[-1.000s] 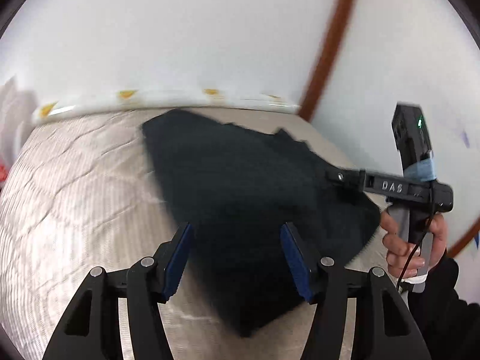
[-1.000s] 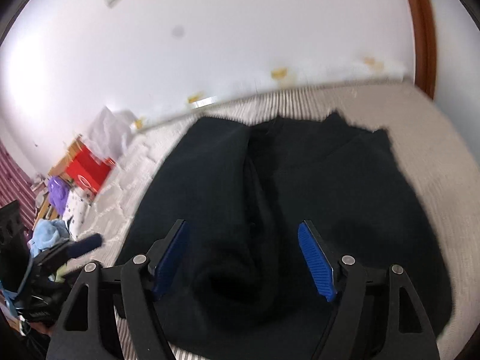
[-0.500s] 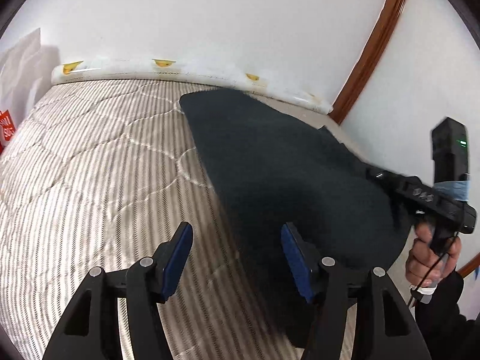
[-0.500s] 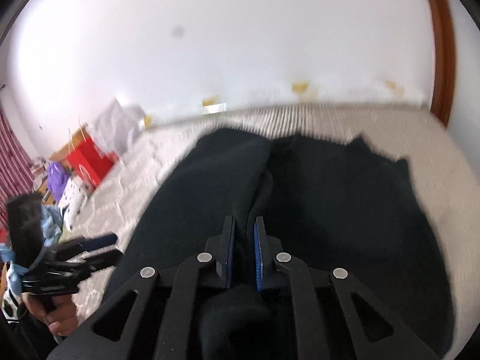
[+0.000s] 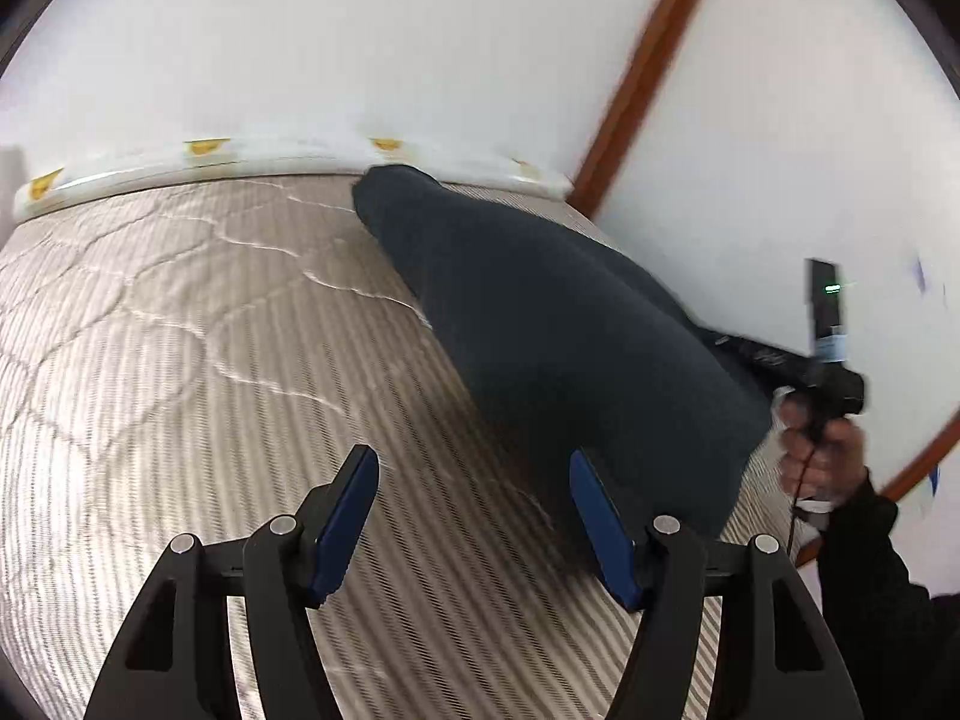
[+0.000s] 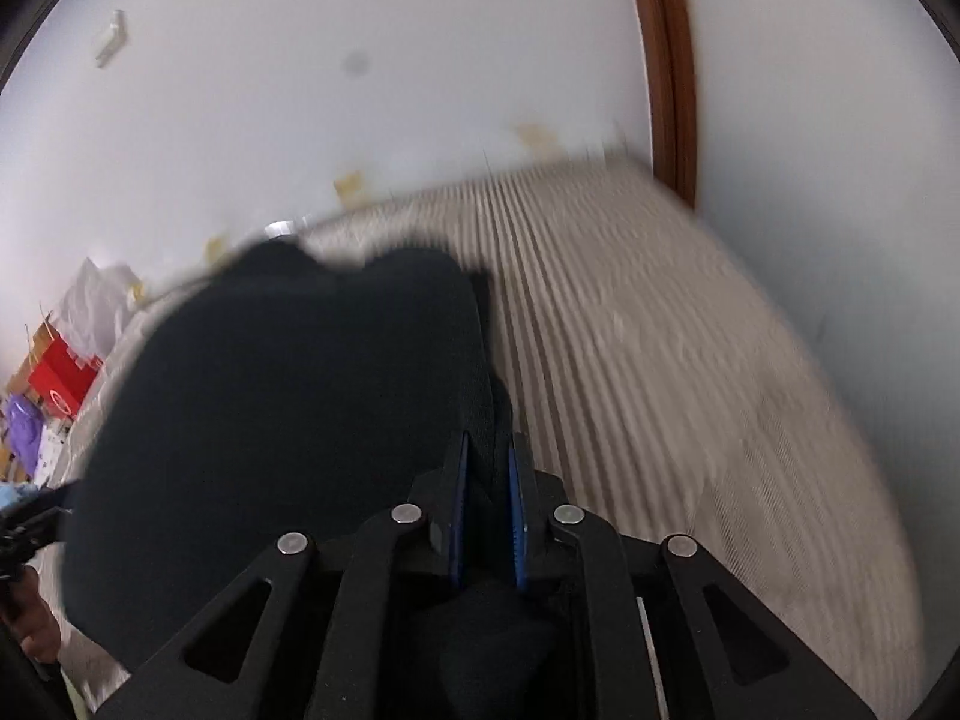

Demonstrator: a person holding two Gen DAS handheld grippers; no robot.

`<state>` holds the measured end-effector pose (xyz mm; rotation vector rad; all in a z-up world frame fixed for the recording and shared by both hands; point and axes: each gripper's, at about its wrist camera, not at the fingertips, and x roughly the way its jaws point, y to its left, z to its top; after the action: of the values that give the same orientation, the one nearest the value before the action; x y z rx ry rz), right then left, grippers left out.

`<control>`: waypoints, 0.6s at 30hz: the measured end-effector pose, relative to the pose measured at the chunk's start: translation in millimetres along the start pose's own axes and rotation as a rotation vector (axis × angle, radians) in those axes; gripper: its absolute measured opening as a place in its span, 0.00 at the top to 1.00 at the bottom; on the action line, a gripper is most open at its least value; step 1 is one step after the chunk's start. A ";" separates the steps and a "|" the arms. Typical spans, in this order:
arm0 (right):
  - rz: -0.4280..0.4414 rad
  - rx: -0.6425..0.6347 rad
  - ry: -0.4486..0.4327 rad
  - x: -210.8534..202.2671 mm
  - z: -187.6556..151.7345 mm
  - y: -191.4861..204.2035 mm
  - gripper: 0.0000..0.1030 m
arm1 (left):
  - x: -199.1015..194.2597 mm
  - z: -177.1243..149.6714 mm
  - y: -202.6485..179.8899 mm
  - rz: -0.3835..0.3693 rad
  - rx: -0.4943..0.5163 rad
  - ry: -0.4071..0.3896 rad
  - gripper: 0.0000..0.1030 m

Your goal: Fold small clothes

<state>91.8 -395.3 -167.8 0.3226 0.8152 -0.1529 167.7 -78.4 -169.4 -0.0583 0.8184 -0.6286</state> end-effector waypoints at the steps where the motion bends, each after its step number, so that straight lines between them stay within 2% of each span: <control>1: 0.001 0.007 -0.012 -1.1 -4.4 -1.5 0.83 | 1.7 -2.1 -5.5 -0.002 0.018 0.010 0.38; 4: -0.006 0.018 -0.047 -14.2 -7.1 -4.5 0.76 | 3.1 -7.8 -18.2 -0.009 0.058 0.029 0.38; 7: -0.010 0.008 -0.034 -20.0 -8.8 -3.0 0.73 | -0.9 -11.4 -24.0 -0.006 0.080 0.019 0.38; 10: -0.009 0.006 -0.035 -28.0 -14.5 -2.8 0.67 | -10.7 -16.6 -29.9 -0.064 0.087 0.017 0.38; 12: 0.002 0.030 -0.038 -32.4 -17.6 -6.1 0.63 | -12.5 -19.5 -38.0 -0.076 0.115 0.017 0.38; 14: 0.022 0.054 -0.035 -37.3 -21.0 -9.3 0.61 | -10.9 -25.7 -48.2 -0.063 0.147 0.026 0.38; 16: 0.048 0.067 -0.027 -40.0 -22.7 -11.5 0.51 | -0.4 -26.3 -55.9 -0.048 0.165 0.042 0.38; 18: 0.069 0.074 -0.021 -45.0 -24.6 -10.4 0.48 | 11.5 -25.5 -62.7 -0.018 0.176 0.058 0.38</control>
<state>41.7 -396.2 -152.8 0.4176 0.7774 -0.1214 124.5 -131.2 -176.8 0.1126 0.8159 -0.7197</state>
